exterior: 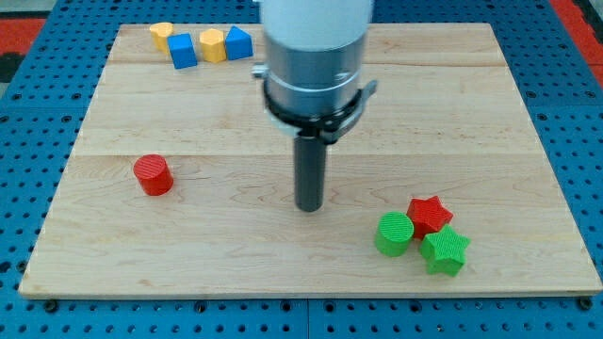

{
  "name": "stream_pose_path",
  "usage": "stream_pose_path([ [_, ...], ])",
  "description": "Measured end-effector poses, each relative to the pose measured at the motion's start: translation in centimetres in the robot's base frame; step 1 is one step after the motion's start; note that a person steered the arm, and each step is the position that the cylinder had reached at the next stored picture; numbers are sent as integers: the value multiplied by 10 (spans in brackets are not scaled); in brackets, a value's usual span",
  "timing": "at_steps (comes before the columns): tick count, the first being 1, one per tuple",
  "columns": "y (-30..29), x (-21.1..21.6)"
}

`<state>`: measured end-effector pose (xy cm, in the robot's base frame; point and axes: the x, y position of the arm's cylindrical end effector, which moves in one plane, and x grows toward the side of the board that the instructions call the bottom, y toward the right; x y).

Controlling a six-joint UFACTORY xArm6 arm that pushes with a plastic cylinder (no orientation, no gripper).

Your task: Move red circle closer to the blue cube

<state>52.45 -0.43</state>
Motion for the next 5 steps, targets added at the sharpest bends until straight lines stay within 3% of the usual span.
stream_pose_path([
  [2, 90, 49],
  [5, 97, 43],
])
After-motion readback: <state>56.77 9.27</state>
